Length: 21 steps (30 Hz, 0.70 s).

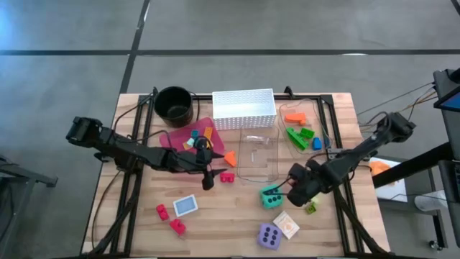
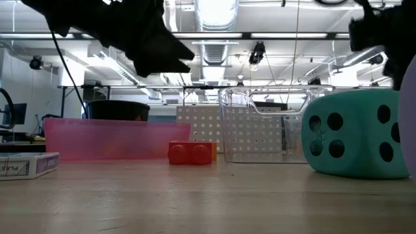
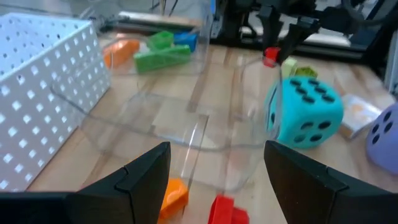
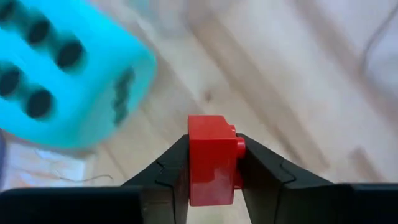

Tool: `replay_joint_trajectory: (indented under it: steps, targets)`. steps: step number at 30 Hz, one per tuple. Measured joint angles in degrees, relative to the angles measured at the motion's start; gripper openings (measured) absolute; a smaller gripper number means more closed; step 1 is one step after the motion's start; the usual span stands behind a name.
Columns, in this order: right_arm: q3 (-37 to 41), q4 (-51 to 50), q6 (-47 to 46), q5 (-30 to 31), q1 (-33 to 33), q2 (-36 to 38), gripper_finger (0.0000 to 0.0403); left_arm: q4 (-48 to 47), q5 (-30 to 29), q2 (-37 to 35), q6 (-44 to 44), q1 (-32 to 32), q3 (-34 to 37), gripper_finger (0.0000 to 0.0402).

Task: Pick & Place Toys
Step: Put the small red game piece into the red bin

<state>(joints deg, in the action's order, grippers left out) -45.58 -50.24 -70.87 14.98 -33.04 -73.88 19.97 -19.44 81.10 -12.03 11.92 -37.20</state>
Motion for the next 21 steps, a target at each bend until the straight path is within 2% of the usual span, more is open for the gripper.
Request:
replay_joint_trajectory:
  steps: [6, 10, 15, 21]
  targets:
    - [0.01, 4.33, 6.83, 15.10, 0.08, 6.96, 0.0102, 4.73, 0.15, 0.00, -0.13, 0.02, -0.52, 0.0264]
    - [0.02, 11.42, 16.19, 22.49, 0.26, 9.38, 0.0096, 10.24, 0.19, 0.51, -0.13, 0.02, -0.53, 0.0264]
    - [0.19, 23.96, 31.44, 27.45, 1.41, 9.18, 0.0112, 18.86, 1.07, 5.34, 1.07, 0.02, -2.20, 0.0264]
    - [0.26, 34.01, 44.08, 27.27, 4.10, 5.57, 0.0118, 20.91, 1.09, 15.11, 4.65, 0.00, -10.57, 0.0264]
